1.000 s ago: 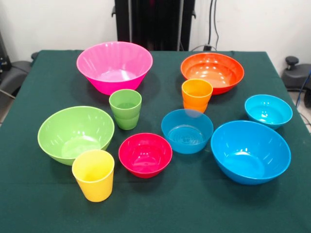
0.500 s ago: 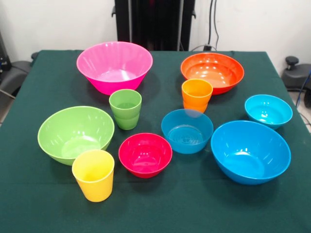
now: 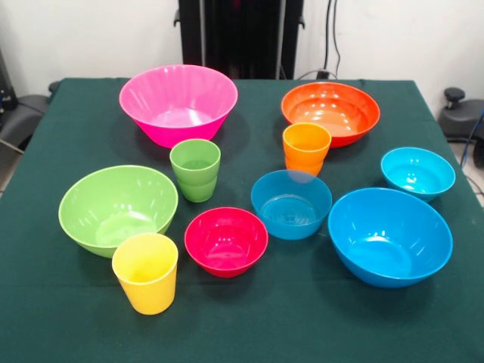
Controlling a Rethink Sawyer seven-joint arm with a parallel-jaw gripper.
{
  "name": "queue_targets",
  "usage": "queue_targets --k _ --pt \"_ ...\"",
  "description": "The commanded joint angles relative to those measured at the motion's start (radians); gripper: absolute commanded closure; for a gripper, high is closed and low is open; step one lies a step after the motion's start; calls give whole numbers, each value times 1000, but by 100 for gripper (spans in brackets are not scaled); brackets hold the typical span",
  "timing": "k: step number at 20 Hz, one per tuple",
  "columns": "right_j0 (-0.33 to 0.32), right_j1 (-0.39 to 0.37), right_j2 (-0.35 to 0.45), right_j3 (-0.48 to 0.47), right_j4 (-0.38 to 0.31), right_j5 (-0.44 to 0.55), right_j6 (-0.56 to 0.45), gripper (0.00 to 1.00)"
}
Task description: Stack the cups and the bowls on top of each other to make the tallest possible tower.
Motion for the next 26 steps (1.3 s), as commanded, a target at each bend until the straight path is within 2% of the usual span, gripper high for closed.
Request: queue_targets --k 1,8,18,26 --pt "-22 109 112 58 -72 -78 -117 0" --pt "-21 165 111 28 -109 -131 -81 0" --pt "-24 180 110 40 -113 -162 -86 0" --pt "-6 215 94 6 -126 -179 -59 0"
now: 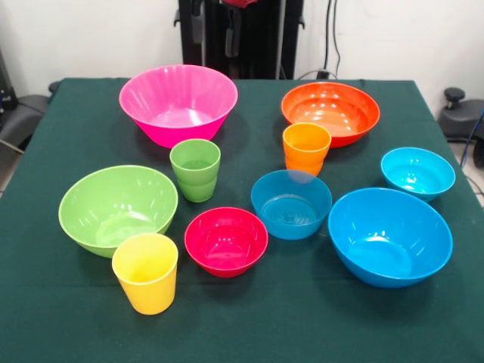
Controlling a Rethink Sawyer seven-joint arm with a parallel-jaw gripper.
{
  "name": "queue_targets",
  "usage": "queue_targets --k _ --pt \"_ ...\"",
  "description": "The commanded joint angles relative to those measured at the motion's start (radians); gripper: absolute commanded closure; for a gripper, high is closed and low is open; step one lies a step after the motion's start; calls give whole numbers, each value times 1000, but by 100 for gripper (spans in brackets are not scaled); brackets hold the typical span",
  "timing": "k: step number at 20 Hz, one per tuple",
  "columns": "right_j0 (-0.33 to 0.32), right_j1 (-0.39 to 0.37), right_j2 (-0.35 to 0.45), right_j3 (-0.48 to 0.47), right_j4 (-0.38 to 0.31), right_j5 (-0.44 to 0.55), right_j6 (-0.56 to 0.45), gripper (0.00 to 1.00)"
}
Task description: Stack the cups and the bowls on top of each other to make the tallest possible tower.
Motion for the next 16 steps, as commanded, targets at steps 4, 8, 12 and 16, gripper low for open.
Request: queue_targets --k 4,8,12,16 --pt "35 87 53 -25 -98 -83 -14 0" --pt "40 114 41 -29 -103 -115 6 0" --pt "42 118 39 -24 -104 -124 9 0" --pt "60 131 30 -43 -104 -117 30 0"
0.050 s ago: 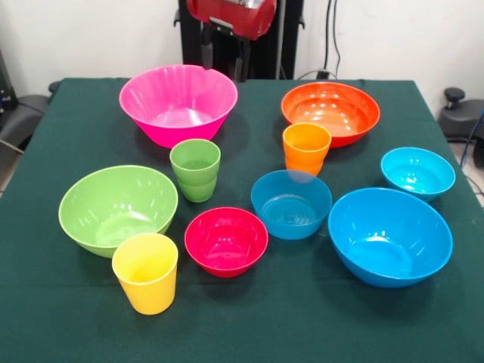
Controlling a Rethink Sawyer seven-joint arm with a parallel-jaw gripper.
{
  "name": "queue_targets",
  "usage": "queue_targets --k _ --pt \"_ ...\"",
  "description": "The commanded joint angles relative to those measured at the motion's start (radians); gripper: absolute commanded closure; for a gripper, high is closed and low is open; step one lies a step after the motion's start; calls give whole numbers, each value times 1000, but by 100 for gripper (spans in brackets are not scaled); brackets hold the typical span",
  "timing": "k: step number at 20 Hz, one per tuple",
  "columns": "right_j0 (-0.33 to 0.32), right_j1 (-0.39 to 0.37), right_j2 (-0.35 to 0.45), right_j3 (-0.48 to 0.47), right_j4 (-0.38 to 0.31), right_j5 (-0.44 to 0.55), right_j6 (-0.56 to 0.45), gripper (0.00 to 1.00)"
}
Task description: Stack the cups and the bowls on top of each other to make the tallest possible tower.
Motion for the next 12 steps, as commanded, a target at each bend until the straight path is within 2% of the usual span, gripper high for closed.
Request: queue_targets --k 1,12 --pt "35 58 30 -45 -64 -50 37 0" --pt "113 108 -18 -100 -43 -53 98 0"
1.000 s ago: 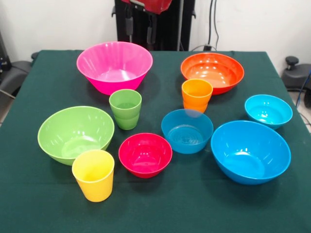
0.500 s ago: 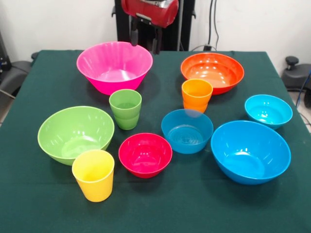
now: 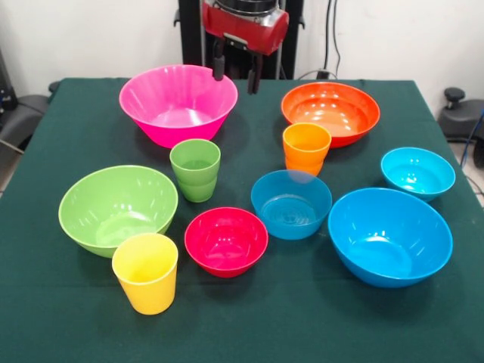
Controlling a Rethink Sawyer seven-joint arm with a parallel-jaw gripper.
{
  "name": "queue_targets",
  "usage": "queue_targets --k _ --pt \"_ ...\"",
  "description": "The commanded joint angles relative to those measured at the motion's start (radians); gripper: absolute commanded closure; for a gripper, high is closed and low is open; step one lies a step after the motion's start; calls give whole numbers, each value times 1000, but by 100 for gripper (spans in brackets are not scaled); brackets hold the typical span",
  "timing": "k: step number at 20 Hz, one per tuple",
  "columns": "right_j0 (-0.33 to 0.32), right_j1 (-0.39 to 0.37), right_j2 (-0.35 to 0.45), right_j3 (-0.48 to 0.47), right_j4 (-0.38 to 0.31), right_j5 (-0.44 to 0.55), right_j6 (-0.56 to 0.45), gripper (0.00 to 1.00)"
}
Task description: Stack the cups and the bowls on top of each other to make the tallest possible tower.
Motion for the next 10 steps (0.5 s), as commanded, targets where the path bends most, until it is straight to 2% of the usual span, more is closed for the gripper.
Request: queue_targets --k 1,6,10 --pt "62 63 8 -80 -39 -54 104 0" --pt "105 75 -23 -138 -18 -21 128 0" --pt "157 56 -72 -209 8 89 169 0"
